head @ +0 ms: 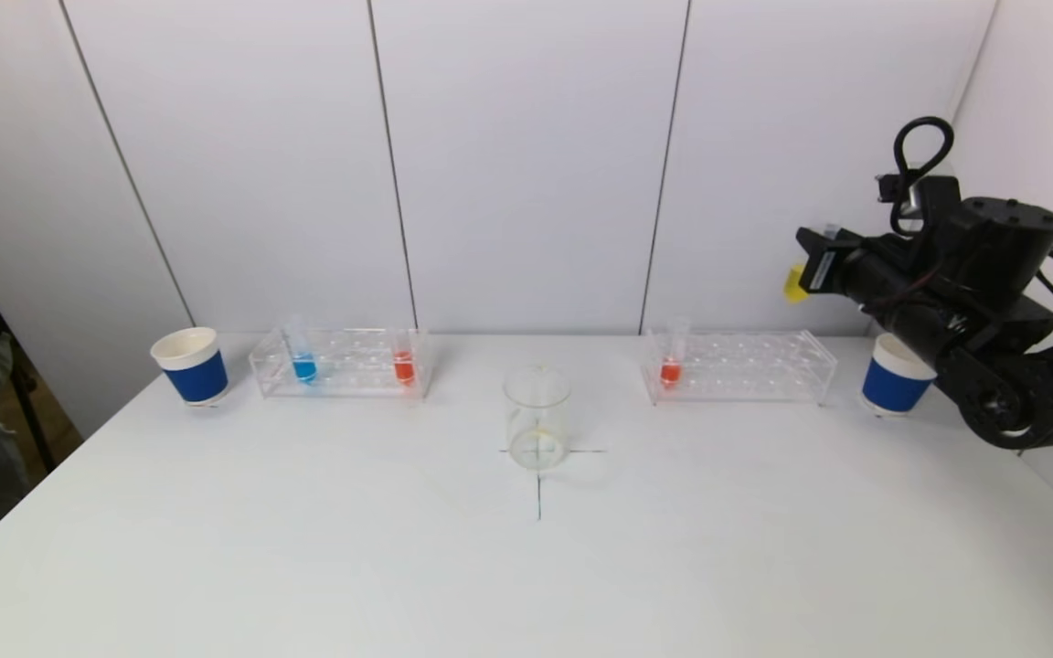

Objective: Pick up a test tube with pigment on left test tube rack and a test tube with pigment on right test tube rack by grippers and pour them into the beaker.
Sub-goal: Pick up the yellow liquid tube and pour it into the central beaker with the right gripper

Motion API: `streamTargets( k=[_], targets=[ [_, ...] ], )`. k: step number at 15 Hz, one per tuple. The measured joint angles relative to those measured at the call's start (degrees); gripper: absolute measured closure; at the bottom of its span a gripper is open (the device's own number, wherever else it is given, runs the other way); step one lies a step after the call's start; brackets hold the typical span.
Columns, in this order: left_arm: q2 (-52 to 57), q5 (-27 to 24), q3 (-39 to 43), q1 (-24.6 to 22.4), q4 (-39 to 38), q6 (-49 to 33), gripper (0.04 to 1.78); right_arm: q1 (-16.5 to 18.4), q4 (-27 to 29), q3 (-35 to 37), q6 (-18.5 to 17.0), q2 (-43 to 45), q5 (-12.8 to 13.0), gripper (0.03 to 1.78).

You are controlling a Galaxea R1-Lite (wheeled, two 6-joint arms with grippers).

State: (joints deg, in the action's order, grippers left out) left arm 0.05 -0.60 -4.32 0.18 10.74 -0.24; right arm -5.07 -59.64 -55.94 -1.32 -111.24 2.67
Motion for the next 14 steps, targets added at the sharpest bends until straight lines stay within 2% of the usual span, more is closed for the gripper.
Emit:
streamTargets(
  k=[4,10,14],
  targets=[
    [0.0,0.0,0.0,0.0,0.0,0.0,0.05,-1.8,12.9,-7.4,2.7,6.4,-1.0,1.35],
    [0.0,0.0,0.0,0.0,0.0,0.0,0.05,-6.9,24.8,-17.2,4.7,10.0,-2.1,1.35],
    [0.0,0.0,0.0,0.0,0.0,0.0,0.05,-11.2,31.3,-23.4,8.0,10.5,-2.2,1.35]
  ],
)
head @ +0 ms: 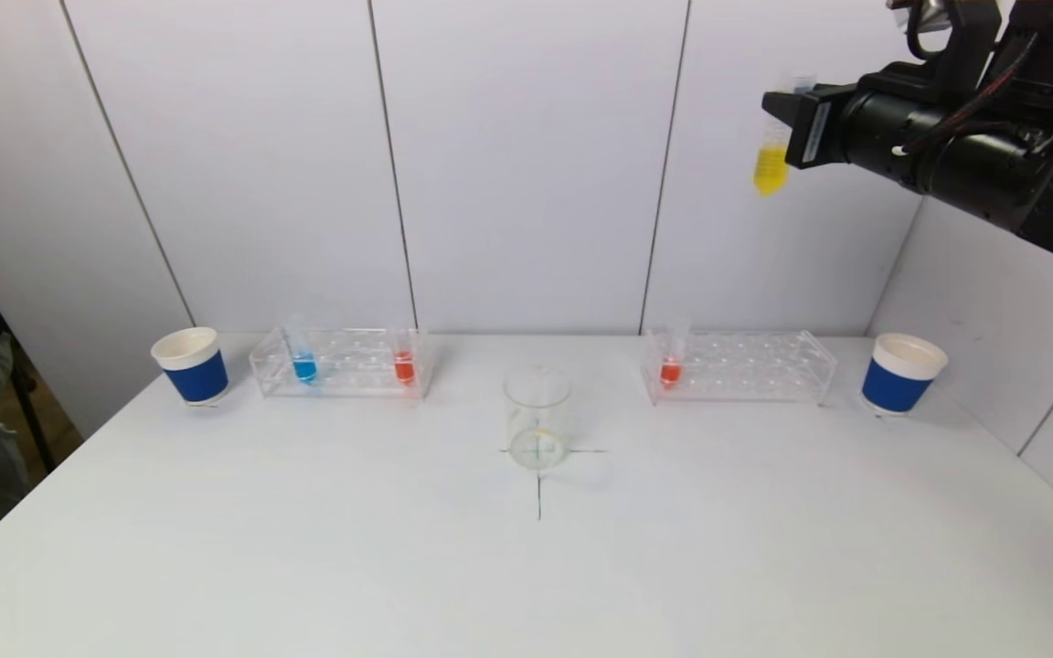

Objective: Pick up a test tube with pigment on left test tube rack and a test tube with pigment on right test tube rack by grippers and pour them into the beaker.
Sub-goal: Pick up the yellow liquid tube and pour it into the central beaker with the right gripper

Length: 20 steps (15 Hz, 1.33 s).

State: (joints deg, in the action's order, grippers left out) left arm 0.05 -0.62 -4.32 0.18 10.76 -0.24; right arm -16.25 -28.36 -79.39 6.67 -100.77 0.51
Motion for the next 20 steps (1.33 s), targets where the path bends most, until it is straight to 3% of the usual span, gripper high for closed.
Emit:
streamTargets(
  k=[6,10,15,20],
  targets=[
    [0.0,0.0,0.0,0.0,0.0,0.0,0.05,-6.3,0.4,-1.8,7.7,-2.6,-2.3,1.35],
    [0.0,0.0,0.0,0.0,0.0,0.0,0.05,-10.2,0.0,-2.6,10.1,-5.3,-2.8,1.35],
    [0.0,0.0,0.0,0.0,0.0,0.0,0.05,-11.5,-0.5,-1.9,16.3,-8.1,-9.3,1.35],
    [0.0,0.0,0.0,0.0,0.0,0.0,0.05,-11.3,-0.8,-0.1,28.2,-10.2,-16.0,1.35]
  ],
)
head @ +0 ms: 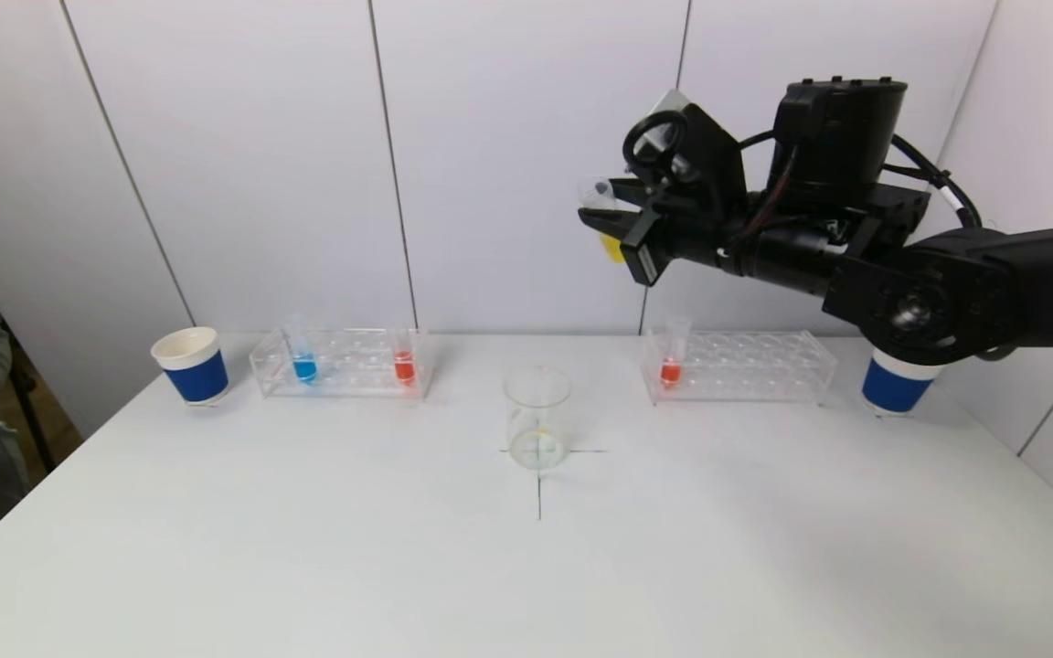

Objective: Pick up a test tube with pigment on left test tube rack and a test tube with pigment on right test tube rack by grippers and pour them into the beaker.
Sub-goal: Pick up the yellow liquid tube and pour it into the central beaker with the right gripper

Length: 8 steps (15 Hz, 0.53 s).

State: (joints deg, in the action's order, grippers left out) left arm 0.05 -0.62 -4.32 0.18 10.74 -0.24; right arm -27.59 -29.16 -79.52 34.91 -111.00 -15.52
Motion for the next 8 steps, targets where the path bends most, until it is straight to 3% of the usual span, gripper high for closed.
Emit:
streamTargets(
  k=[3,6,8],
  targets=[
    [0.0,0.0,0.0,0.0,0.0,0.0,0.05,0.5,-0.1,0.4,5.7,-1.1,-4.9,1.35],
    [0.0,0.0,0.0,0.0,0.0,0.0,0.05,0.6,-0.8,0.5,10.2,-2.5,-6.4,1.35],
    [0.0,0.0,0.0,0.0,0.0,0.0,0.05,0.8,-3.0,0.7,13.7,-3.6,-10.3,1.35]
  ],
)
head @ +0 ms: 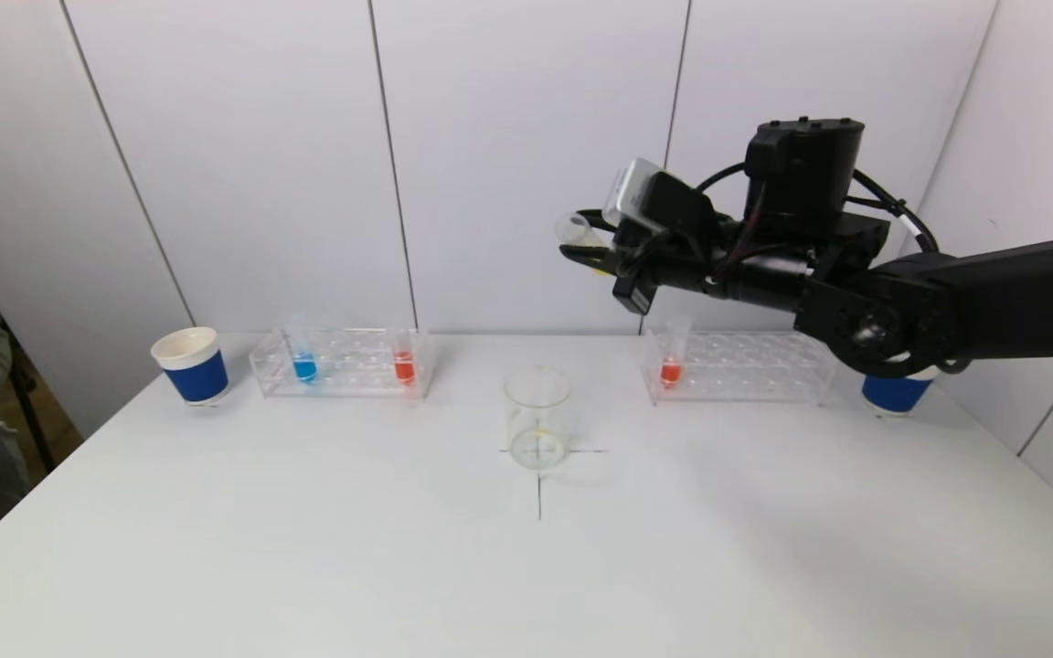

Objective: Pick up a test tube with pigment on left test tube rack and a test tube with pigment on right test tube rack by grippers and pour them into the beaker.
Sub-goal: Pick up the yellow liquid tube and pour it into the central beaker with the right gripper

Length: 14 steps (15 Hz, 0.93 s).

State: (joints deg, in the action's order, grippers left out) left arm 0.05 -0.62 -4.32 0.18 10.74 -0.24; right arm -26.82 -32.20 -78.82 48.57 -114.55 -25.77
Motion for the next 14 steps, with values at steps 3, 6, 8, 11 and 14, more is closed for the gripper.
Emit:
streamTargets(
  k=[3,6,8,11,14],
  targets=[
    [0.0,0.0,0.0,0.0,0.0,0.0,0.05,0.4,-4.6,1.4,4.4,-1.7,-3.5,1.35],
    [0.0,0.0,0.0,0.0,0.0,0.0,0.05,0.5,-8.2,2.4,9.4,-3.3,-5.1,1.35],
    [0.0,0.0,0.0,0.0,0.0,0.0,0.05,0.6,-10.5,3.1,10.9,-4.5,-5.4,1.35],
    [0.0,0.0,0.0,0.0,0.0,0.0,0.05,0.6,-11.5,3.8,13.5,-6.1,-5.5,1.35],
    [0.0,0.0,0.0,0.0,0.0,0.0,0.05,0.6,-12.3,4.4,16.0,-6.9,-5.7,1.35]
  ],
)
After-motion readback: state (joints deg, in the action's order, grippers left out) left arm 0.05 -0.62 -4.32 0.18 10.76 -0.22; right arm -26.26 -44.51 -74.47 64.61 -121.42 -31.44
